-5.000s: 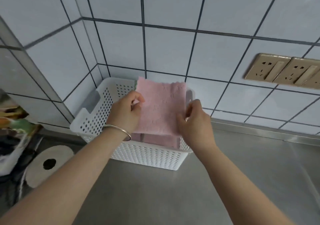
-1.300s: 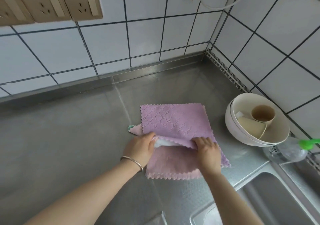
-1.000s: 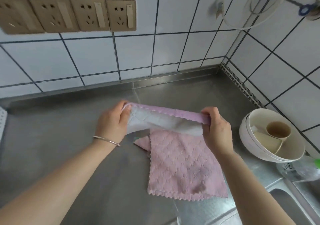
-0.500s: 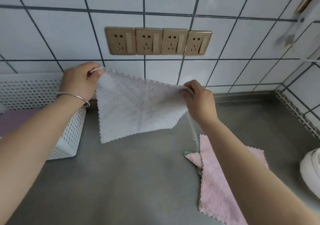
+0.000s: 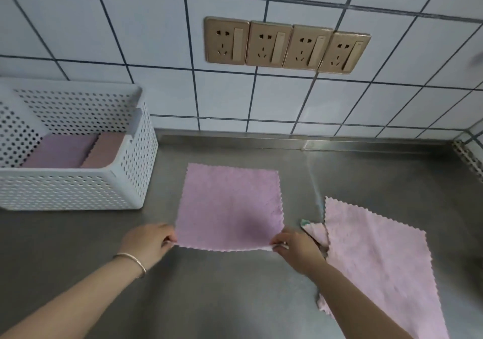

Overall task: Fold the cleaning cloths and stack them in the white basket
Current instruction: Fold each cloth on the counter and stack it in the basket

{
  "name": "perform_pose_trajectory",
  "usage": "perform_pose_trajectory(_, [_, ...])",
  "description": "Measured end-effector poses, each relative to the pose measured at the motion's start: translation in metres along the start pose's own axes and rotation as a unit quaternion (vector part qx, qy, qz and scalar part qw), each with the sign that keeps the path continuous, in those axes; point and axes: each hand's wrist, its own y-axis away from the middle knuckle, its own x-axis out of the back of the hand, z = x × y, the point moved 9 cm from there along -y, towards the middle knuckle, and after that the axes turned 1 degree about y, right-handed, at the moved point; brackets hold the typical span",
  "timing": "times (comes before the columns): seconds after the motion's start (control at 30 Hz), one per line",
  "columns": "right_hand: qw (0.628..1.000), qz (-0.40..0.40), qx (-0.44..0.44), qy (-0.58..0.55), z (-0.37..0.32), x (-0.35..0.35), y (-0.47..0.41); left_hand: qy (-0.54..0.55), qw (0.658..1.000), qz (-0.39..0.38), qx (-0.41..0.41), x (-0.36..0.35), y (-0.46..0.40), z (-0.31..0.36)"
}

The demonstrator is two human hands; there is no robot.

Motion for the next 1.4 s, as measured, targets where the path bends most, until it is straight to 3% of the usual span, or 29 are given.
perform_pose_trajectory(0.2, [0.998, -0.058, 0.021, 0.024, 0.005, -0.051, 0.024, -0.069, 0.993, -0.063, -0.067, -0.051, 0.042, 0.0])
perform_pose_trajectory(0.33, [0.997, -0.065, 0.025, 0.025, 0.006, -0.058, 0.032, -0.078, 0.979, -0.163, -0.09, -0.078, 0.057, -0.004])
perform_pose_trajectory(0.43, [0.988, -0.138, 0.043, 0.056, -0.001, -0.069, 0.036, -0.087, 0.974, -0.18, -0.104, -0.073, 0.055, 0.005])
perform_pose_trajectory(0.5, [0.98, -0.192, 0.025, 0.034, -0.004, -0.068, 0.035, -0.044, 0.976, -0.208, -0.052, -0.071, 0.047, -0.001])
perform_pose_trajectory(0.57, [0.98, -0.198, -0.026, -0.007, -0.001, -0.059, 0.022, 0.059, 0.977, -0.203, 0.013, -0.063, 0.028, -0.007])
perform_pose_trajectory(0.67, [0.99, -0.057, -0.127, -0.032, 0.016, -0.023, -0.016, 0.151, 0.973, -0.08, 0.158, -0.038, -0.019, -0.036])
perform_pose_trajectory(0.77, [0.966, 0.031, -0.241, -0.09, 0.036, -0.008, -0.042, 0.2, 0.935, 0.0, 0.293, -0.038, -0.053, -0.069])
perform_pose_trajectory(0.97, [0.938, 0.05, -0.322, -0.12, 0.058, -0.027, -0.053, 0.192, 0.917, 0.028, 0.349, -0.055, -0.068, -0.066])
perform_pose_trajectory(1.23, [0.942, 0.088, -0.313, -0.087, 0.06, -0.022, -0.044, 0.229, 0.909, 0.092, 0.337, -0.05, -0.06, -0.072])
perform_pose_trajectory(1.3, [0.962, 0.103, -0.247, -0.045, 0.044, -0.018, -0.036, 0.22, 0.933, 0.098, 0.269, -0.044, -0.052, -0.059])
perform_pose_trajectory(1.4, [0.991, 0.113, -0.045, 0.049, 0.0, -0.025, -0.015, 0.151, 0.985, 0.027, 0.077, -0.051, -0.031, -0.014])
